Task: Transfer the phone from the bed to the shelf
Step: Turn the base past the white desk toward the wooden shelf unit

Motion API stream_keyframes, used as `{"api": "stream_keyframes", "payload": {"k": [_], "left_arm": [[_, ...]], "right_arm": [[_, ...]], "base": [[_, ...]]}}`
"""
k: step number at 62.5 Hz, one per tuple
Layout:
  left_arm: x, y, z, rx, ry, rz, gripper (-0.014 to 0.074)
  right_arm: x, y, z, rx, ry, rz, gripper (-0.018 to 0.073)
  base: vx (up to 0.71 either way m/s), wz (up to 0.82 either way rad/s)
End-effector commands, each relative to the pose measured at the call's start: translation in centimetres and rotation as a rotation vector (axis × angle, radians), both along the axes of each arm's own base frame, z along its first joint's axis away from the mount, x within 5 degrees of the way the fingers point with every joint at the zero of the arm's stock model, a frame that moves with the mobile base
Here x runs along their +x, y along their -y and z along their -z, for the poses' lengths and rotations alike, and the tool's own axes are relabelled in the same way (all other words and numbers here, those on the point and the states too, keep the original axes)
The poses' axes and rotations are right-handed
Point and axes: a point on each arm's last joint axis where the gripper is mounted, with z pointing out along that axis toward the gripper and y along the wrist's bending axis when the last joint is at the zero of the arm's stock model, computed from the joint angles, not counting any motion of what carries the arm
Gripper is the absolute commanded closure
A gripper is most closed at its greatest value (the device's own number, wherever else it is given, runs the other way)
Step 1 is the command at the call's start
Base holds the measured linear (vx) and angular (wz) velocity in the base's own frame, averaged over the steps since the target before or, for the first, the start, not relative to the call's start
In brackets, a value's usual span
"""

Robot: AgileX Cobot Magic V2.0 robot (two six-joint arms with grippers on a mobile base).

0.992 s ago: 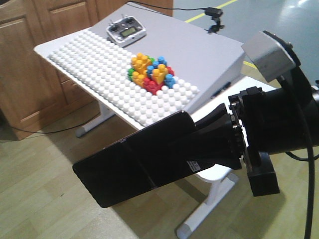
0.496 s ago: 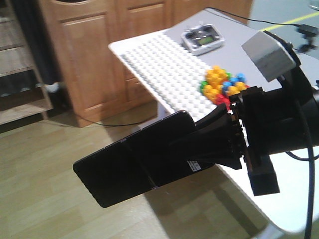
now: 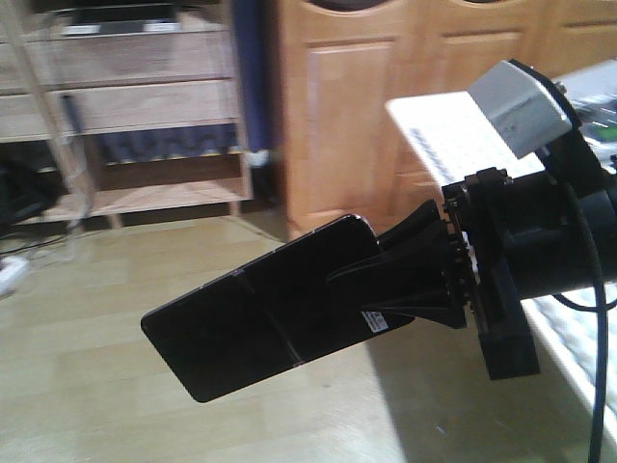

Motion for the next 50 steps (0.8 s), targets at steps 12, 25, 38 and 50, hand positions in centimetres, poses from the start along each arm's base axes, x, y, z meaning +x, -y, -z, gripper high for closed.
{"api": "stream_keyframes", "payload": {"k": [12, 25, 38, 50], "left_arm": [[0.04, -0.06, -0.62, -0.009, 0.072, -0.006, 0.0596], [0.04, -0.06, -0.62, -0.009, 0.072, -0.006, 0.0596], [0.04, -0.06, -0.62, -0.009, 0.072, -0.006, 0.0596], [0.04, -0.06, -0.62, -0.009, 0.072, -0.006, 0.0596]], "right_arm": [[-1.17, -0.12, -1.87, 0.100, -0.001, -0.060, 0.0564], [-1.17, -0.12, -1.87, 0.100, -0.001, -0.060, 0.0564], [-1.17, -0.12, -1.87, 0.100, -0.001, -0.060, 0.0564], [-1.17, -0.12, -1.87, 0.100, -0.001, -0.060, 0.0564]], "base": [[0.18, 0.58], [0.20, 0.47], [0.22, 0.34], [0.24, 0.23]]}}
